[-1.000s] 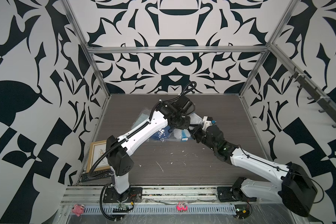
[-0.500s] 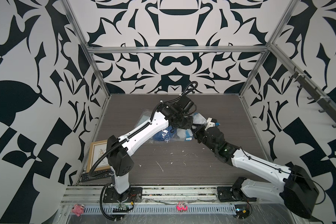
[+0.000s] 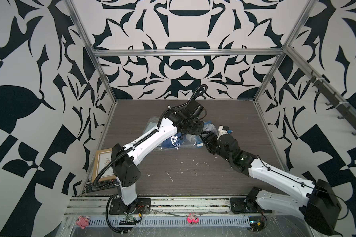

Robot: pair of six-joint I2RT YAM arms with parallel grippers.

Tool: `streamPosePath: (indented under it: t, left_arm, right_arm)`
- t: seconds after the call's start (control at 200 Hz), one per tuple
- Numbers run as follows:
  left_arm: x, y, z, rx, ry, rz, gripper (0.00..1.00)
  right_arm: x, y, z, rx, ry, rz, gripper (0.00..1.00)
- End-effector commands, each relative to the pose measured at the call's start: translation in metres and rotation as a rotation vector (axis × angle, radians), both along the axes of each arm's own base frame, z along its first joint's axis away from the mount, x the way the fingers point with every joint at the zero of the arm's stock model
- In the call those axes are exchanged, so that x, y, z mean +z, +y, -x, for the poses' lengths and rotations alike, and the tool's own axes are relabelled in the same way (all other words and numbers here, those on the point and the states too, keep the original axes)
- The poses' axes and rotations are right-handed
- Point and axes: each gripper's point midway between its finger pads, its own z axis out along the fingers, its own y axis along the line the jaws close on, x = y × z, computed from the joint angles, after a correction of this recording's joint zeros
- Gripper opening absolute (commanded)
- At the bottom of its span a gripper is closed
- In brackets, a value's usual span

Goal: Place the folded towel into the vacuum bag
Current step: Place the towel in the vacuum bag.

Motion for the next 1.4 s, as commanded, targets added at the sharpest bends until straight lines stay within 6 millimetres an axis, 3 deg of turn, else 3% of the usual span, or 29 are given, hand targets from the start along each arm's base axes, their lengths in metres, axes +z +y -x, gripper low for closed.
streamPosePath:
  t: [0.0, 0.125, 0.265, 0.4, 0.495, 0.695, 0.92, 1.05, 1.23, 1.395]
  left_arm:
    - [0.02, 0.004, -0.003, -0.001, -0.045, 0.046, 0.0]
    - [0.02, 0.008, -0.005, 0.001, -0.052, 0.039, 0.0]
    - [0.023, 0.011, -0.006, -0.005, -0.063, 0.034, 0.0]
    - [0.024, 0.009, -0.002, -0.047, -0.07, 0.03, 0.0]
    - [0.019, 0.011, 0.0, -0.079, -0.069, 0.004, 0.0]
    - [0.005, 0.015, 0.008, -0.129, -0.067, -0.025, 0.0]
    - [-0.009, 0.023, 0.018, -0.142, -0.047, -0.029, 0.0]
    - [-0.01, 0.024, 0.019, -0.131, -0.039, -0.027, 0.0]
    - [-0.009, 0.023, 0.02, -0.129, -0.034, -0.019, 0.0]
    - [-0.01, 0.023, 0.02, -0.12, -0.029, -0.016, 0.0]
  right_arm:
    - [0.037, -0.007, 0.007, 0.051, -0.081, 0.034, 0.71]
    - [0.053, -0.026, 0.017, 0.08, -0.103, 0.101, 0.71]
    - [0.084, -0.055, 0.033, 0.104, -0.176, 0.188, 0.71]
    - [0.099, -0.088, 0.041, 0.09, -0.158, 0.273, 0.83]
    - [0.103, -0.091, 0.038, 0.152, -0.086, 0.236, 0.86]
    - [0.084, -0.082, 0.022, 0.264, 0.108, 0.056, 0.88]
    - [0.069, -0.073, 0.005, 0.493, -0.176, 0.276, 0.91]
    - [0.059, -0.077, -0.003, 0.453, -0.335, 0.344, 0.92]
    - [0.01, -0.079, -0.014, 0.45, -0.217, 0.353, 0.92]
    - [0.01, -0.077, -0.024, 0.387, -0.208, 0.259, 0.93]
